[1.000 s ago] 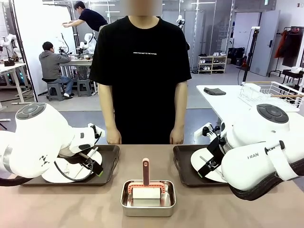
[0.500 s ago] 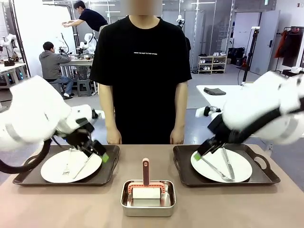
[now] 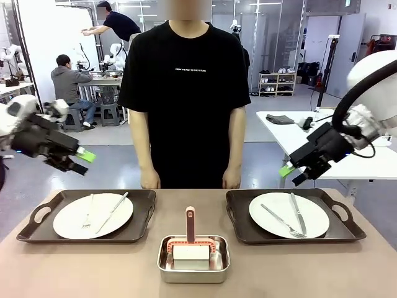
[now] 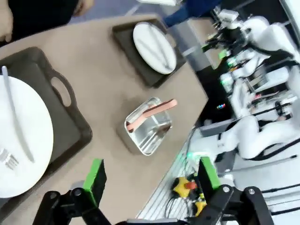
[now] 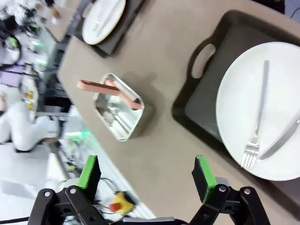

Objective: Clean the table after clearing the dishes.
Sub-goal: When the left (or right) Handle tray is removed, use the left hand (or right hand) to clean the left (or right) side of the table with the Lint Roller.

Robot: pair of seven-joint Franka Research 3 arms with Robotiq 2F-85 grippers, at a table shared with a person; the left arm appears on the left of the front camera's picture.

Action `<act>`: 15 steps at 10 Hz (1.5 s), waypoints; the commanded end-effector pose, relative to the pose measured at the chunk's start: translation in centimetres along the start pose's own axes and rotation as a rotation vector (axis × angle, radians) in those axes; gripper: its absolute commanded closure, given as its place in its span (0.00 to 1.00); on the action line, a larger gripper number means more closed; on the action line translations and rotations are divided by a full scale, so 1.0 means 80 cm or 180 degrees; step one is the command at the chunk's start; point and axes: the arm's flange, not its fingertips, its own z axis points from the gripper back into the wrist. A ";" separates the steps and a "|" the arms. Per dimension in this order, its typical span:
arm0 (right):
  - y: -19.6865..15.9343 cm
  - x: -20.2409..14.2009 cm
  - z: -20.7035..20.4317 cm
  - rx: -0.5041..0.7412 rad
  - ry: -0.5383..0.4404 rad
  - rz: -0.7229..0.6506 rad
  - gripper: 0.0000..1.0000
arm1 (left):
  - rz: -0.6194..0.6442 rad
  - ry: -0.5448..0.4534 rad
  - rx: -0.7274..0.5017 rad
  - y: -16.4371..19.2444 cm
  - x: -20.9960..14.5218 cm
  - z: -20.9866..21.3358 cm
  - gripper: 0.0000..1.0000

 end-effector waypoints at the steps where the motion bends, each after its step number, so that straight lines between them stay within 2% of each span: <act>1: -0.033 -0.011 0.034 0.0349 -0.0239 -0.0322 0.00 | 0.0300 -0.0299 -0.0381 0.037 -0.036 0.043 0.00; 3: -0.086 -0.043 0.090 0.0528 -0.0660 -0.0731 0.00 | 0.0635 -0.0636 -0.0615 0.060 -0.089 0.103 0.00; 6: -0.162 -0.112 0.151 0.0706 -0.1299 -0.1116 0.00 | 0.1321 -0.0873 -0.0503 0.085 -0.148 0.173 0.00; 8: -0.191 -0.158 0.186 0.0758 -0.1597 -0.1316 0.00 | 0.1443 -0.0965 -0.0471 0.094 -0.187 0.209 0.00; 10: -0.208 -0.187 0.205 0.0751 -0.1722 -0.1451 0.00 | 0.1528 -0.0875 -0.0388 0.091 -0.211 0.221 0.00; 15: -0.231 -0.217 0.214 0.0775 -0.1803 -0.1609 0.00 | 0.1705 -0.0865 -0.0218 0.085 -0.201 0.219 0.00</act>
